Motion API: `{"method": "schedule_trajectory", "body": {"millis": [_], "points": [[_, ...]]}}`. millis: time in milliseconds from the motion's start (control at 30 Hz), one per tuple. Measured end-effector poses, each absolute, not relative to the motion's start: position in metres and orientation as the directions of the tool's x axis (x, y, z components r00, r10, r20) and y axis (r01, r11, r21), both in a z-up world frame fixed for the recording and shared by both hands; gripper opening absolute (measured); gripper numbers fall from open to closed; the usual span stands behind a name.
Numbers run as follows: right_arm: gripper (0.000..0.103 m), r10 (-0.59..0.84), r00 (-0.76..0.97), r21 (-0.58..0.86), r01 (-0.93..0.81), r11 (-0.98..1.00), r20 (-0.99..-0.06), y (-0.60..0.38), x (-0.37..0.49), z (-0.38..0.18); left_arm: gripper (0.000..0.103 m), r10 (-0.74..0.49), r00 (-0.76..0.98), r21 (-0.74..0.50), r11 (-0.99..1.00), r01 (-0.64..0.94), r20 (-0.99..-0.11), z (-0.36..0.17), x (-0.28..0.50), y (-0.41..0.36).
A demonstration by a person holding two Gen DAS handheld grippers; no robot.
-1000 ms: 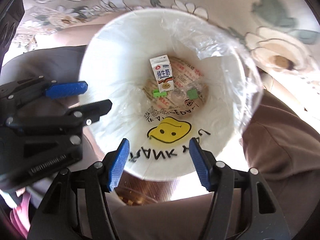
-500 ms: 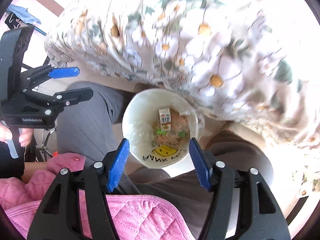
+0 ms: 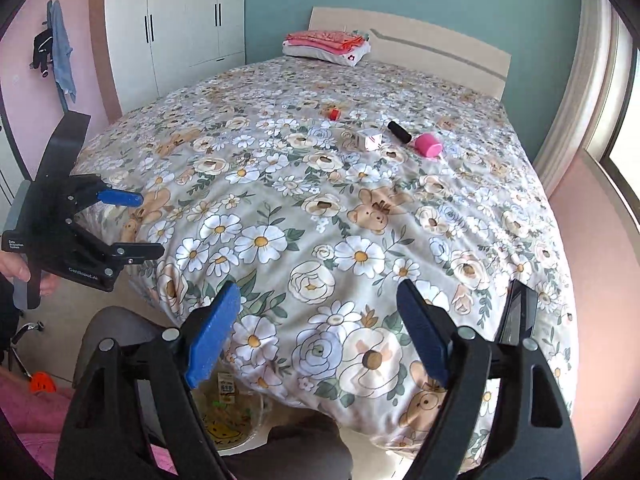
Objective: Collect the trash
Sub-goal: 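Raise both open tools from the wastebasket toward the bed, then grasp the white medicine box with the left tool while the right tool grasps the pink cup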
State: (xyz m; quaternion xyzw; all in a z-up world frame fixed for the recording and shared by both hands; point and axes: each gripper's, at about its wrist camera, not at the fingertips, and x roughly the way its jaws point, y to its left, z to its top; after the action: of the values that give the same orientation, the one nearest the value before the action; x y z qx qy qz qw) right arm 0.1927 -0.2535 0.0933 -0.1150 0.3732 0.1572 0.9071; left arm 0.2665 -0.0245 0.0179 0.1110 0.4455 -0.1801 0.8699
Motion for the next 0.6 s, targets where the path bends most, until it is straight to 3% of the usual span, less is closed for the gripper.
{"method": "schedule_trajectory", "body": {"millis": [333, 600], "points": [[0.081, 0.151, 0.732, -0.171, -0.345, 0.923, -0.664, -0.293, 0.328, 0.113, 0.091, -0.203, 0.549, 0.075, 0.895, 0.440, -0.811, 0.009, 0.415, -0.058], [0.082, 0.107, 0.719, -0.237, -0.361, 0.902, -0.687, -0.308, 0.485, 0.078, 0.091, -0.237, 0.605, 0.133, 0.855, 0.501, -0.760, -0.010, 0.543, -0.093]]}}
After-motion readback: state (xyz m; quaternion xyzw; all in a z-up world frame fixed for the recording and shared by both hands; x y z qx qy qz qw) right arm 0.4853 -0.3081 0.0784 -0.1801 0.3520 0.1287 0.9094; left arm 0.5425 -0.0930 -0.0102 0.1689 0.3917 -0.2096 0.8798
